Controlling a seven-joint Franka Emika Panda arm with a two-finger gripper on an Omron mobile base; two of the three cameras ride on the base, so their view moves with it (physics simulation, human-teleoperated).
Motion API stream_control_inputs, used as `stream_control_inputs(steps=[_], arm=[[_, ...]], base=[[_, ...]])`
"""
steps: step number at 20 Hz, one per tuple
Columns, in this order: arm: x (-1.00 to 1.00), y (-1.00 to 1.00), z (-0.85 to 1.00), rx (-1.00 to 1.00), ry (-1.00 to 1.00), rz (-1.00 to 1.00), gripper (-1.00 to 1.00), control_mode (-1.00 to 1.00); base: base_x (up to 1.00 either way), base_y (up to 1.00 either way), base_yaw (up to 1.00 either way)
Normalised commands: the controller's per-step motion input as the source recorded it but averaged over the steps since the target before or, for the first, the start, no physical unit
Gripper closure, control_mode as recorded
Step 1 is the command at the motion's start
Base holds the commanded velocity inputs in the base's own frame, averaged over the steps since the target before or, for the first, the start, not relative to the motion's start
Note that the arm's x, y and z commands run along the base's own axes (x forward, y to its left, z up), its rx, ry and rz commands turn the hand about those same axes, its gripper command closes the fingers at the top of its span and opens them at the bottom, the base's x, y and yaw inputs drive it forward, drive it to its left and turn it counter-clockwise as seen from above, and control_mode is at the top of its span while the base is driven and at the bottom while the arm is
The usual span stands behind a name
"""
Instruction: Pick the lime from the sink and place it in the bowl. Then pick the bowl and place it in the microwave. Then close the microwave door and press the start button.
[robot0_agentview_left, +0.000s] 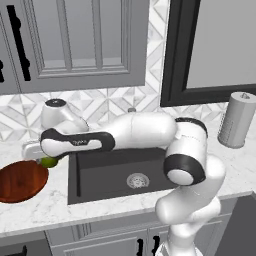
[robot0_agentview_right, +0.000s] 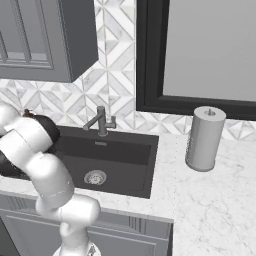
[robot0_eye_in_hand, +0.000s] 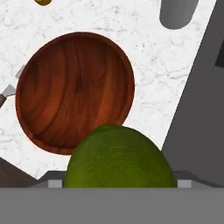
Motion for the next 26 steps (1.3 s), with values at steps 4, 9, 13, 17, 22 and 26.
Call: stream_control_inputs(steps=[4,9,13,17,22,26], arm=[[0.51,0.80,-0.48,0.00,0.09,0.00,1.00,-1.00],[0.64,0.41,-0.57,0.00,0.08,0.00,-1.00,-1.00],[0.29,0.03,-0.06,0.00,0.00,0.00,-1.00,-1.00],[0.09,0.00,0.00,0.02,0.00,0.00,-1.00,-1.00],[-0.02,-0.52,-0.09,0.14,0.00,0.00,-1.00,-1.00],[-0.23,-1.00,-0.12,0.24,0.00,0.00,-1.00,-1.00]], base=[[0.00,0.00,0.00],[0.00,0.00,0.00],[0.00,0.00,0.00],[0.00,0.00,0.00],[0.00,0.00,0.00],[0.00,0.00,0.00]])
